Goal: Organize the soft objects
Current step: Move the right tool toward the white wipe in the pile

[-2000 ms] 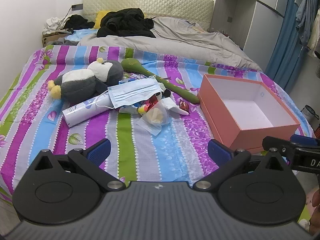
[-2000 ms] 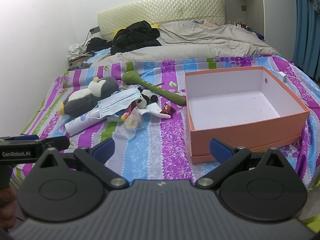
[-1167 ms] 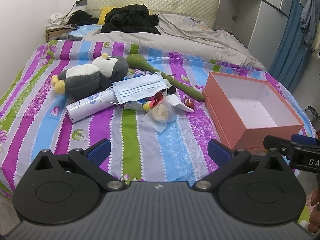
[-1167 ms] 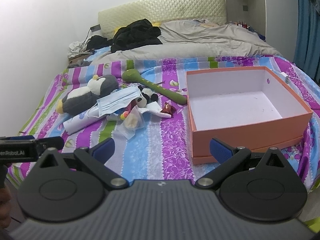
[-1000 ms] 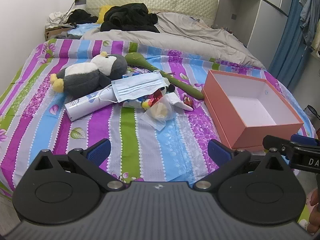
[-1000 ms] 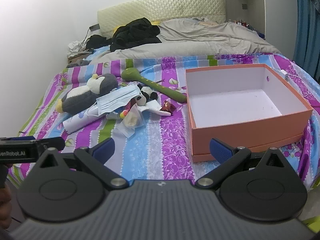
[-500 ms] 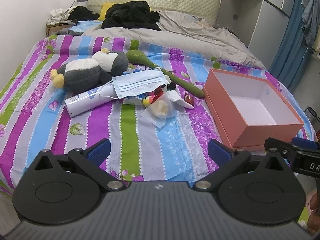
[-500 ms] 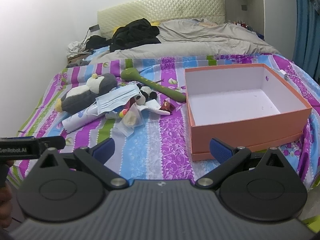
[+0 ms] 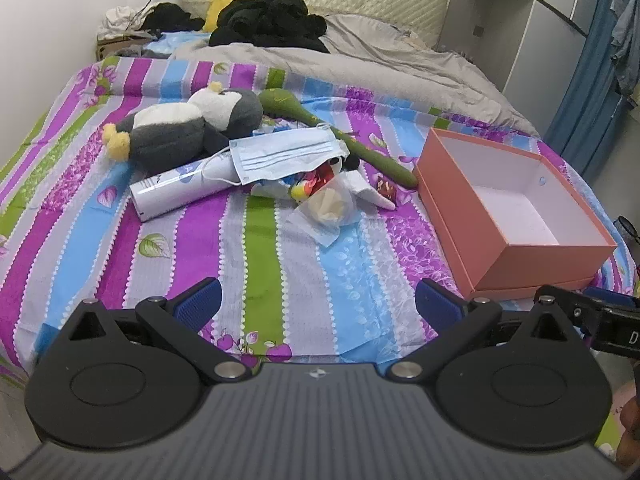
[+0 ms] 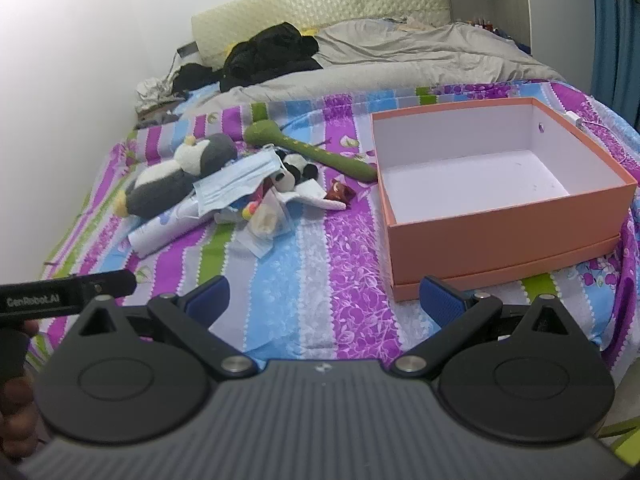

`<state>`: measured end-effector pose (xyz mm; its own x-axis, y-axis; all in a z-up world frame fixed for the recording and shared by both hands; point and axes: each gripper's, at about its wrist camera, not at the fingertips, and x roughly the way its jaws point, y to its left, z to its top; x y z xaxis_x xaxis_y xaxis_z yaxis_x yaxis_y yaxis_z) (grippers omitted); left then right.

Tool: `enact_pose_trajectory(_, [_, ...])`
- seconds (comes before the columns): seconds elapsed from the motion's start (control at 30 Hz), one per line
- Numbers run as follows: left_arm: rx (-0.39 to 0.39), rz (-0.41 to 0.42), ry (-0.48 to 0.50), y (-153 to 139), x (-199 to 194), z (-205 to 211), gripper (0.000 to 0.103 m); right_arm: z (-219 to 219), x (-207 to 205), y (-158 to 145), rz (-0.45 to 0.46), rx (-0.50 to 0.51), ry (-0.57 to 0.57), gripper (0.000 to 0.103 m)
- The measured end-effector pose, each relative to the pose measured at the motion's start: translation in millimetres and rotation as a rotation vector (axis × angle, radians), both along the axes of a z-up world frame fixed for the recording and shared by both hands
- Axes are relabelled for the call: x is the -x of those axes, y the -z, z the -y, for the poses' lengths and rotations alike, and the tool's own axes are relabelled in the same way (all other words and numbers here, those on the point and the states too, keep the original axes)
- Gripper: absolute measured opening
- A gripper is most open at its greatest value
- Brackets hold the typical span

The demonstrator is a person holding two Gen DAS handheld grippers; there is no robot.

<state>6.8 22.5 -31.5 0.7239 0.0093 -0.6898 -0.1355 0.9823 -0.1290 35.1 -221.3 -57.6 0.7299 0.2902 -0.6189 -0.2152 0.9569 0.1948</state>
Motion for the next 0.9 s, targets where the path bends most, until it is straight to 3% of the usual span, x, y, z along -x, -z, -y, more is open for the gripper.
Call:
enact_pose_trajectory(0.4, [-0.004, -0.017, -0.011, 5.7, -5.6, -8.3, 0.103, -6.6, -5.4, 7.1, -0.019, 0.018, -0.006, 0.103])
enact_pose_trajectory(0.9, [0.033, -0.072, -0.022, 39.5, -43.8, -20.9, 0.103, -27.0, -35.5, 16.8, 0.012, 0.088, -0.094, 0.103])
